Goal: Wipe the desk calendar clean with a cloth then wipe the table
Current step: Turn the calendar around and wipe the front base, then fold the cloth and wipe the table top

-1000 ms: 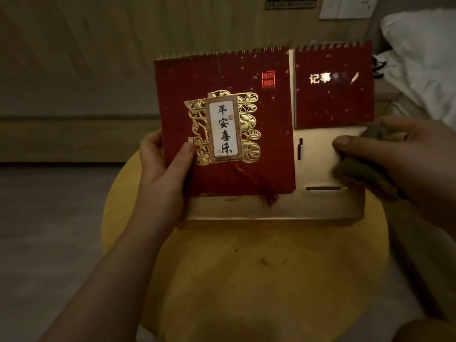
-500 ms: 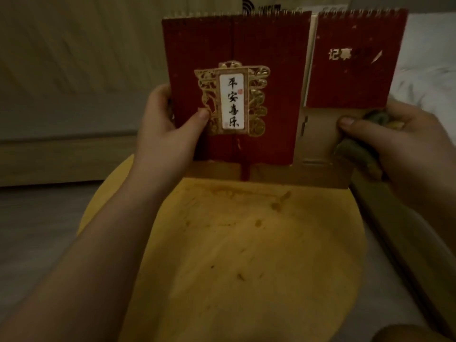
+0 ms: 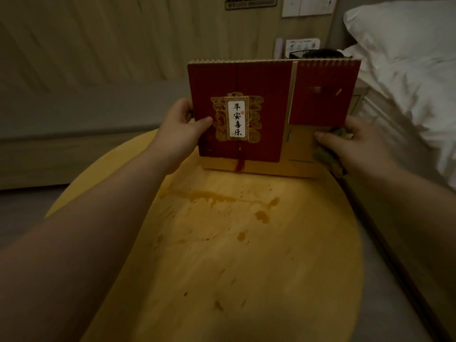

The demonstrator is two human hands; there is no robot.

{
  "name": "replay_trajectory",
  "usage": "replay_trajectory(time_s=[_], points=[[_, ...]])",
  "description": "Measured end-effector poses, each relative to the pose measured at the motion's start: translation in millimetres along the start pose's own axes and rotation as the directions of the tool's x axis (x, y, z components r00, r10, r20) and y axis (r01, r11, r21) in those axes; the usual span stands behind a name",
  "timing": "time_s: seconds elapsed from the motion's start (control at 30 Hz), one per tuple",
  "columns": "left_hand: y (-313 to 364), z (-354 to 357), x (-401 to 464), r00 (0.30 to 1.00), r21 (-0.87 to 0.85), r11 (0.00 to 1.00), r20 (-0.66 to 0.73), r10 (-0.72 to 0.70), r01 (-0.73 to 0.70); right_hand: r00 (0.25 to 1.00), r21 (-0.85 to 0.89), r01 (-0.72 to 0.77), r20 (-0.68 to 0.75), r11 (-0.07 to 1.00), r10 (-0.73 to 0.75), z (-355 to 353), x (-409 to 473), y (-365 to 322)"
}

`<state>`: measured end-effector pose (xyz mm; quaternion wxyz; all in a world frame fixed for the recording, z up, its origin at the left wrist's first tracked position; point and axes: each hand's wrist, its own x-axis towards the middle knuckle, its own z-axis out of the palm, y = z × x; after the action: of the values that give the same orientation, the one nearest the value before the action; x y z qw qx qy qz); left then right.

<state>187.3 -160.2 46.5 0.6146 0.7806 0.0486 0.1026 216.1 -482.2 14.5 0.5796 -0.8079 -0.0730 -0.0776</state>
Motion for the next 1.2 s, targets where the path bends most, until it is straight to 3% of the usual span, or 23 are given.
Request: replay_trajectory(time_s=[0.17,0.53,0.7,0.8,0.9,0.97,1.03,1.07,1.13,1.2], points=[[-10.4,-5.9,0.6,1.000,0.010,1.000,0.009,0.009,-0.009,0.998,0.047,-0.004,0.056,0.999,0.002,4.4,1.7,15.0],[-16.8,-6.2,1.9,0.999,0.057,0.997,-0.021,0.048,-0.047,0.997,-0.018,-0.076,0.000,0.997,0.076,9.0,-3.1,0.6],[-15.4,-8.4,1.2,0.998,0.102,0.994,-0.035,0.044,-0.040,0.967,-0.014,-0.254,-0.005,0.967,0.254,-7.1,-23.9,-6.8],[-13.6,-10.5,-1.5,1.000,0.160,0.987,-0.023,0.005,-0.001,0.909,0.037,-0.417,0.012,0.908,0.417,-17.8,-51.8,-8.5],[-6.3,-9.6,-17.3,0.990,0.285,0.957,-0.143,-0.005,0.046,0.818,0.146,-0.573,0.151,0.806,0.554,-11.7,-77.5,-19.2],[3.4,-2.3,-45.9,0.969,0.369,0.930,-0.227,0.096,-0.006,0.792,0.198,-0.605,0.246,0.771,0.559,-2.7,-86.1,-29.2],[9.2,14.7,-82.6,0.980,0.330,0.940,-0.142,0.141,-0.087,0.819,0.234,-0.564,0.276,0.792,0.502,9.8,-89.6,-40.9],[10.1,27.2,-101.3,0.995,0.255,0.964,-0.044,0.094,-0.080,0.843,0.228,-0.524,0.279,0.821,0.461,17.1,-90.3,-46.5],[9.2,53.1,-133.4,0.988,0.117,0.992,0.136,-0.067,0.051,0.878,0.193,-0.446,0.285,0.874,0.385,32.1,-92.2,-57.7],[5.4,71.7,-151.1,0.971,0.062,0.990,0.195,-0.137,0.128,0.892,0.201,-0.409,0.293,0.890,0.344,43.3,-94.1,-64.0]])
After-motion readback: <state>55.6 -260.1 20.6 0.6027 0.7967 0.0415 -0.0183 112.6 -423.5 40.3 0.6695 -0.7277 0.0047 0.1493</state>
